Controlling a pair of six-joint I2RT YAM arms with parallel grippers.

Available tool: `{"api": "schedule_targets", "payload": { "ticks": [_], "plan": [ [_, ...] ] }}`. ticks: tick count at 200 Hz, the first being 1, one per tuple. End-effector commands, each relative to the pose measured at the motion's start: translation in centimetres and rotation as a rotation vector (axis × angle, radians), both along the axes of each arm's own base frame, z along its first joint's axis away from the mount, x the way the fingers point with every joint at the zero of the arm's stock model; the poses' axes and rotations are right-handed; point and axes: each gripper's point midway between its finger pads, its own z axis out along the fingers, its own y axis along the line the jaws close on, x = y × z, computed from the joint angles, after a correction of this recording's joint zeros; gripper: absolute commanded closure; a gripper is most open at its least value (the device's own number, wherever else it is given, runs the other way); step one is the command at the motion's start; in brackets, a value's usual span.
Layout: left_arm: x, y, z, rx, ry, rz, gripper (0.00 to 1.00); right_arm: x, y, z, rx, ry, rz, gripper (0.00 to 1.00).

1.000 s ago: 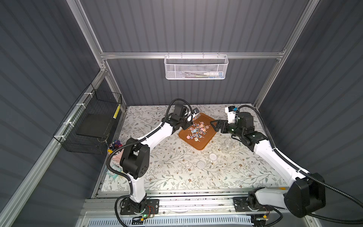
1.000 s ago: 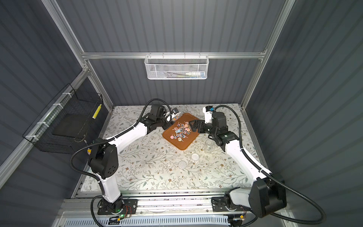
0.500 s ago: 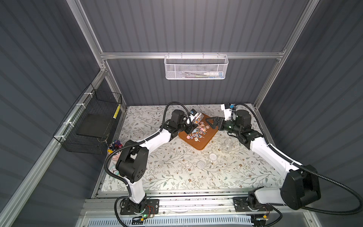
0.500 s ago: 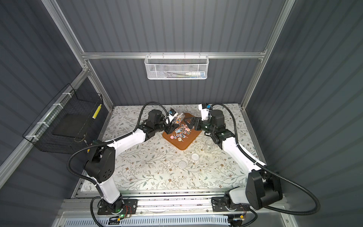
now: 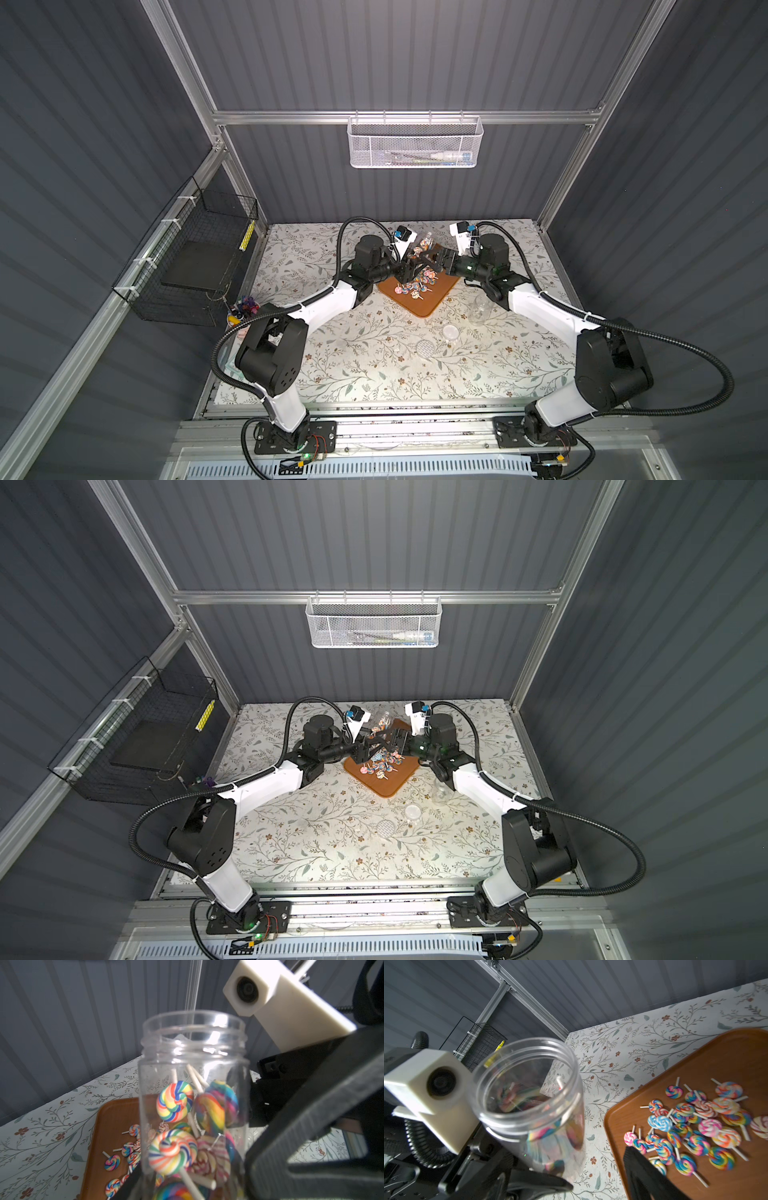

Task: Pour the candies out of the jar
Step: 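Pour the candies out of the jar onto the tray.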

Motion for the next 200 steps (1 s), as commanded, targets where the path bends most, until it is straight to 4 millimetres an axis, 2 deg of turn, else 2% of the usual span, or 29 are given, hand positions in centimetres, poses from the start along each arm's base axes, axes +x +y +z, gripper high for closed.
{"api": "schedule_targets", "payload": {
  "ticks": [1, 55, 77, 97, 109, 121, 127, 135, 145, 159, 168, 200],
  "plan": [
    [-0.6, -0.5, 2.6, -0.098, -0.024, -0.039, 1.00, 0.2, 1.3, 1.9, 0.041, -0.055, 0.032, 0.18],
    [-1.2, -0.8, 3.0, -0.136, -0.005, -0.073, 1.00, 0.5, 1.4, 2.3, 0.062, -0.082, 0.016, 0.44],
    [-1.4, -0.8, 2.6, -0.130, 0.012, -0.078, 0.95, 0.4, 1.3, 2.6, 0.068, -0.097, 0.017, 0.55],
    [-1.6, -0.8, 2.3, -0.132, 0.027, -0.085, 0.89, 0.3, 1.3, 2.7, 0.070, -0.105, 0.021, 0.60],
    [-1.8, -0.9, 2.0, -0.128, 0.038, -0.094, 0.82, 0.2, 1.3, 2.7, 0.069, -0.107, 0.023, 0.61],
    [-1.8, -0.9, 2.0, -0.128, 0.048, -0.095, 0.66, 0.2, 1.3, 2.8, 0.066, -0.111, 0.022, 0.61],
    [-1.9, -0.9, 1.8, -0.124, 0.056, -0.096, 0.54, 0.2, 1.2, 2.9, 0.064, -0.116, 0.019, 0.61],
    [-2.0, -0.9, 1.6, -0.119, 0.065, -0.104, 0.51, 0.2, 1.1, 3.0, 0.058, -0.122, 0.017, 0.60],
    [-2.2, -0.9, 1.5, -0.113, 0.066, -0.112, 0.56, 0.3, 1.1, 3.0, 0.050, -0.128, 0.016, 0.60],
    [-2.6, -1.0, 1.4, -0.118, 0.065, -0.134, 0.87, 0.3, 1.3, 3.1, 0.053, -0.124, 0.030, 0.58],
    [-2.9, -1.1, 1.5, -0.120, 0.064, -0.152, 1.00, 0.4, 1.5, 3.1, 0.061, -0.117, 0.038, 0.55],
    [-3.9, -1.6, 2.1, -0.122, 0.035, -0.195, 1.00, 0.8, 2.1, 2.8, 0.083, -0.093, 0.045, 0.45]
  ]
}}
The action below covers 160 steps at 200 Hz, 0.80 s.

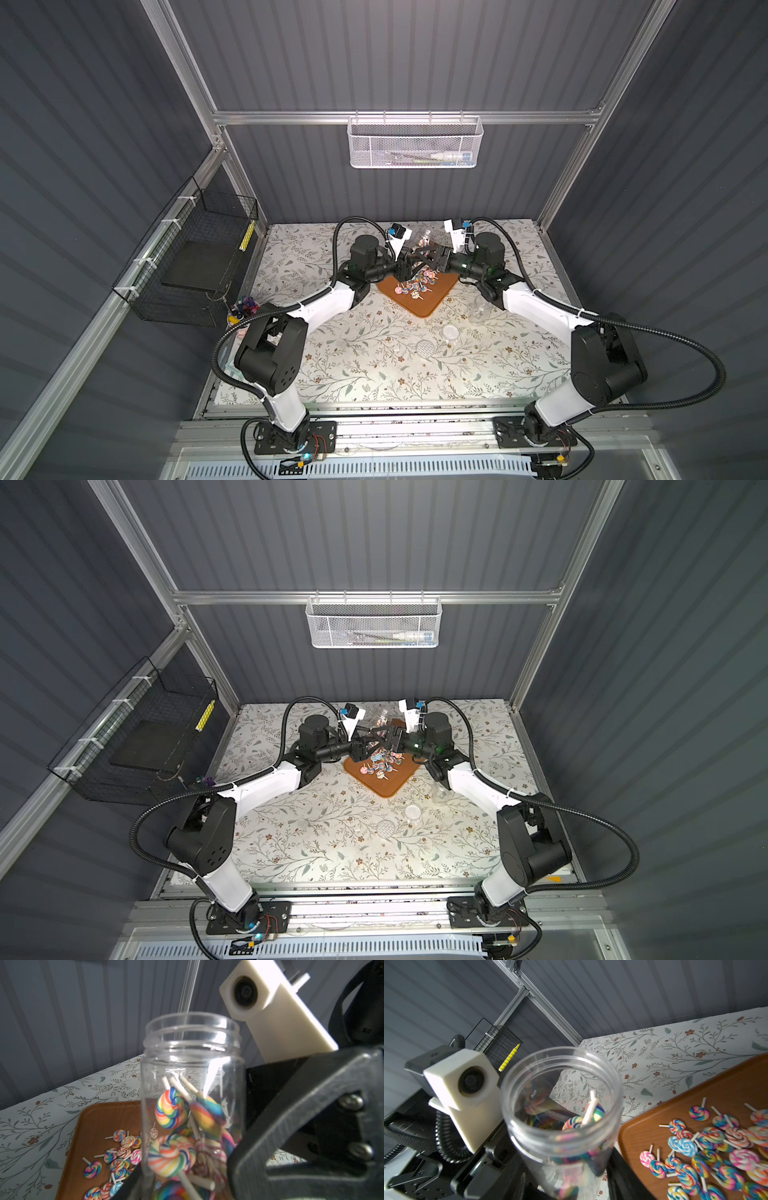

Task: Pour the candies out of the jar
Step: 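Pour the candies out of the jar onto the tray.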

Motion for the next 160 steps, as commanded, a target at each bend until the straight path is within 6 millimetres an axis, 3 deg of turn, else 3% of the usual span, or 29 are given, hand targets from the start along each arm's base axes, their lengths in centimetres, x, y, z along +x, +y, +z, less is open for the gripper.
{"api": "schedule_targets", "payload": {
  "ticks": [1, 34, 48, 70, 108, 133, 160],
  "plan": [
    [-3.3, -1.7, 1.4, -0.035, -0.033, -0.152, 1.00, 0.7, 0.7, 1.4, 0.040, -0.035, 0.010, 0.45],
    [-3.6, -1.8, 1.7, -0.037, -0.049, -0.158, 1.00, 0.9, 1.1, 1.3, 0.045, -0.029, 0.009, 0.44],
    [-3.6, -1.9, 1.7, -0.040, -0.046, -0.159, 1.00, 1.1, 1.0, 1.2, 0.045, -0.025, -0.002, 0.33],
    [-3.6, -1.9, 1.9, -0.057, -0.041, -0.155, 1.00, 1.5, 0.9, 1.0, 0.046, -0.014, -0.020, 0.24],
    [-3.3, -1.5, 2.6, -0.086, -0.052, -0.119, 1.00, 1.6, 0.1, 1.8, 0.065, -0.043, -0.073, 0.34],
    [-2.8, -1.0, 3.1, -0.112, -0.059, -0.062, 1.00, 1.0, -0.2, 2.0, 0.057, -0.048, -0.078, 0.24],
    [-2.3, -0.6, 3.9, -0.159, -0.061, -0.018, 1.00, 0.3, -0.7, 1.5, 0.055, -0.040, -0.086, 0.20]
  ]
}}
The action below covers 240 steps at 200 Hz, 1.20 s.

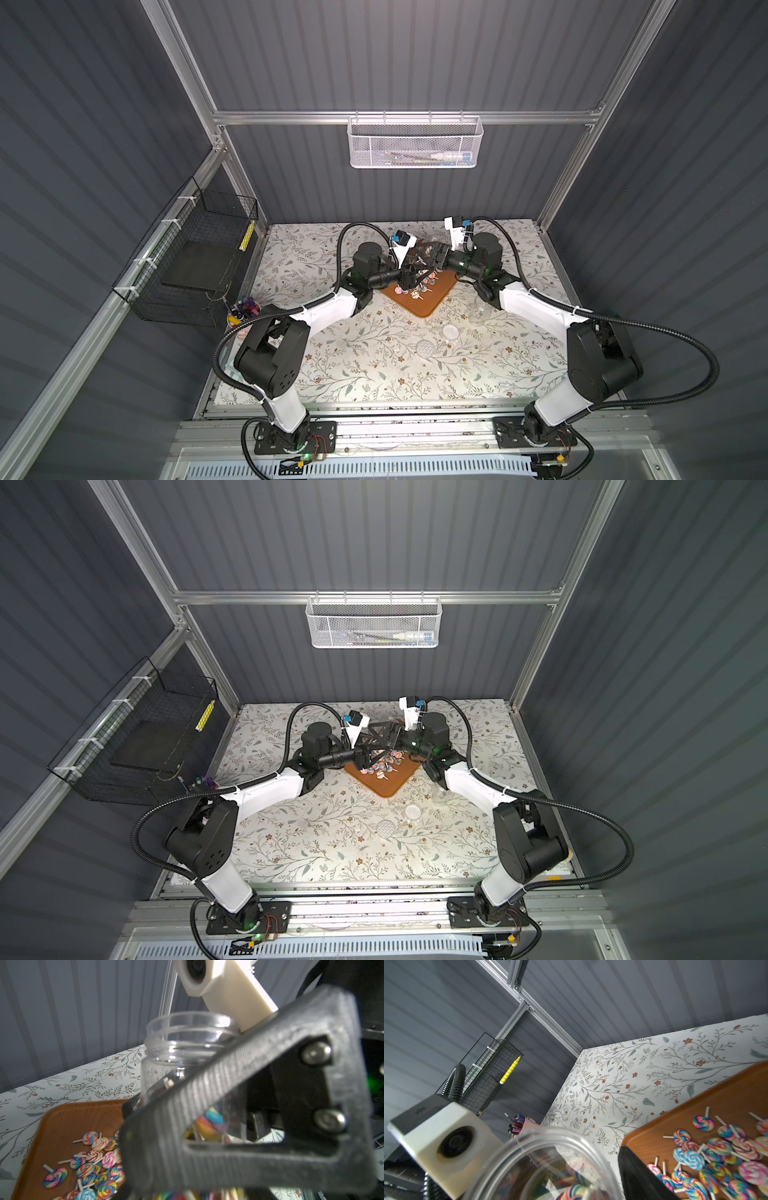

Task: Pour the candies out of the jar
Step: 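Pour the candies out of the jar onto the tray.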

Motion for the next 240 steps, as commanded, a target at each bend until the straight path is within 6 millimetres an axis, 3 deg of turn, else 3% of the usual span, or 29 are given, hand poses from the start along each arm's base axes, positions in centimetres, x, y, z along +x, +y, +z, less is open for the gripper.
{"api": "schedule_targets", "payload": {
  "ticks": [1, 65, 114, 133, 151, 157, 160, 163, 206, 226, 240],
  "plan": [
    [0.0, 0.4, 4.0, -0.106, -0.073, 0.040, 1.00, -0.5, -0.7, 0.5, 0.007, -0.026, -0.022, 0.20],
    [0.4, 0.7, 5.4, -0.191, -0.055, 0.069, 1.00, -1.1, -0.3, -0.1, 0.020, -0.037, -0.011, 0.21],
    [0.5, 0.7, 5.4, -0.205, -0.041, 0.074, 0.98, -1.2, -0.6, 0.1, 0.016, -0.065, -0.028, 0.46],
    [0.4, 0.6, 5.0, -0.198, -0.029, 0.068, 0.83, -1.2, -0.8, 0.6, -0.003, -0.088, -0.032, 0.53],
    [0.2, 0.5, 4.9, -0.188, -0.020, 0.059, 0.56, -1.1, -0.8, 1.0, -0.036, -0.105, -0.031, 0.57],
    [0.1, 0.5, 4.8, -0.182, -0.017, 0.054, 0.33, -1.1, -0.9, 1.1, -0.045, -0.110, -0.031, 0.57],
    [0.0, 0.4, 4.7, -0.179, -0.017, 0.048, 0.08, -1.1, -0.8, 1.1, -0.049, -0.113, -0.028, 0.57],
    [-0.1, 0.4, 4.6, -0.176, -0.015, 0.042, 0.01, -1.1, -0.8, 1.2, -0.052, -0.117, -0.028, 0.58],
    [-1.2, 1.1, 2.9, -0.084, 0.024, 0.037, 0.00, -0.7, -1.5, 0.9, -0.170, -0.118, -0.012, 0.58],
    [-1.4, 2.2, 0.5, 0.033, 0.076, 0.088, 0.00, -0.2, -2.7, -0.6, -0.308, -0.072, 0.012, 0.58],
    [0.2, 4.1, -2.1, 0.117, 0.201, 0.243, 0.00, 0.1, -3.5, -2.2, -0.415, -0.024, 0.038, 0.58]
  ]
}}
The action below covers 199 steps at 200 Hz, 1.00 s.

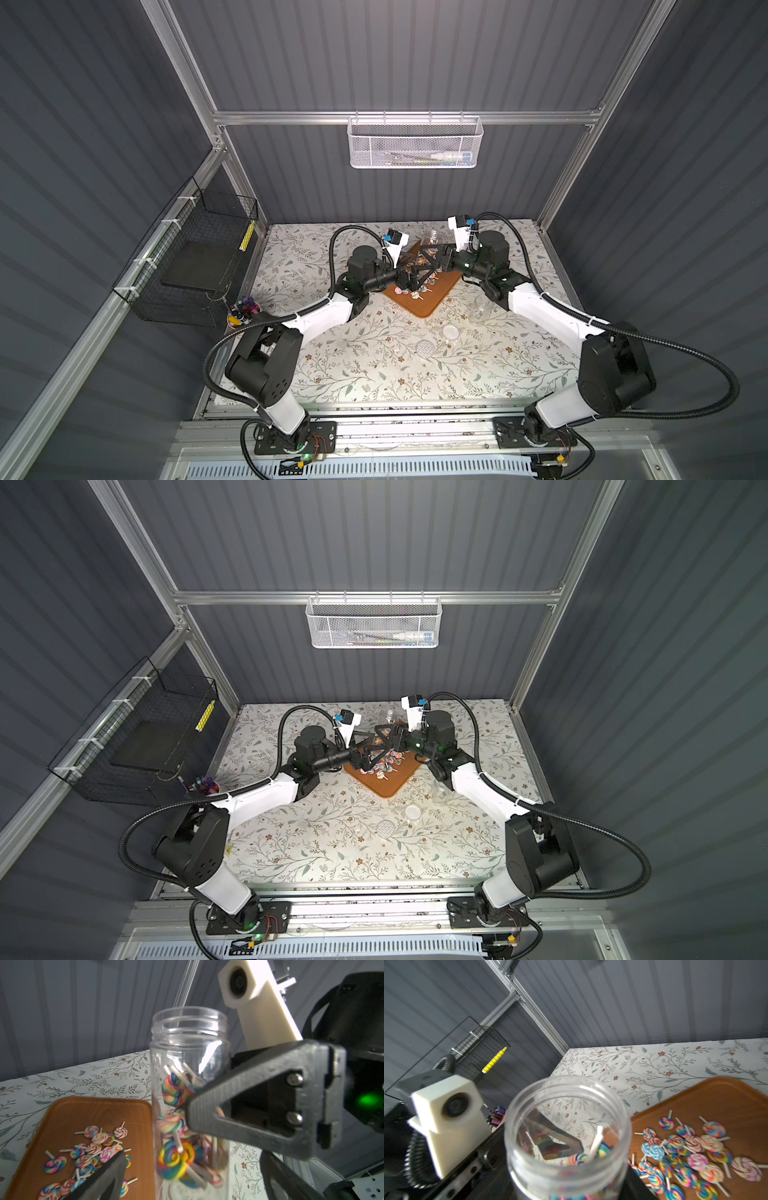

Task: Pour the candies out of the jar
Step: 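Pour the candies out of the jar onto the tray.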

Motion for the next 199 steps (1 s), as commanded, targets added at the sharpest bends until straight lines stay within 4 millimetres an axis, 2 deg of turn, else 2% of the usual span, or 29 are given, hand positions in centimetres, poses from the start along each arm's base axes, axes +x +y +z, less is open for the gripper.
{"api": "schedule_targets", "payload": {
  "ticks": [1, 11, 38, 77, 107, 156, 182, 199],
  "plan": [
    [0.9, 2.5, -3.3, 0.152, 0.136, 0.153, 0.00, 0.1, -1.5, -2.7, -0.214, 0.067, 0.042, 0.58],
    [2.3, 4.3, -4.9, 0.209, 0.185, 0.274, 0.00, 0.3, -1.9, -3.9, -0.298, 0.096, 0.056, 0.58],
    [3.9, 6.9, -7.1, 0.358, 0.159, 0.332, 0.00, 0.0, -3.6, -7.3, -0.536, 0.226, 0.083, 0.57],
    [5.8, 8.6, -7.1, 0.368, 0.132, 0.381, 0.00, 0.1, -6.4, -10.6, -0.811, 0.360, 0.071, 0.58],
    [6.0, 9.1, -7.5, 0.358, 0.145, 0.377, 0.00, 0.4, -8.1, -13.1, -1.067, 0.429, 0.066, 0.59],
    [5.2, 10.2, -7.6, 0.361, 0.130, 0.391, 0.00, 2.2, -9.5, -14.2, -1.351, 0.441, 0.073, 0.60],
    [5.0, 10.6, -7.0, 0.365, 0.103, 0.403, 0.00, 3.1, -10.6, -13.8, -1.515, 0.414, 0.083, 0.60],
    [5.0, 10.6, -6.7, 0.360, 0.096, 0.403, 0.00, 3.9, -10.3, -13.4, -1.557, 0.370, 0.093, 0.60]
  ]
}}
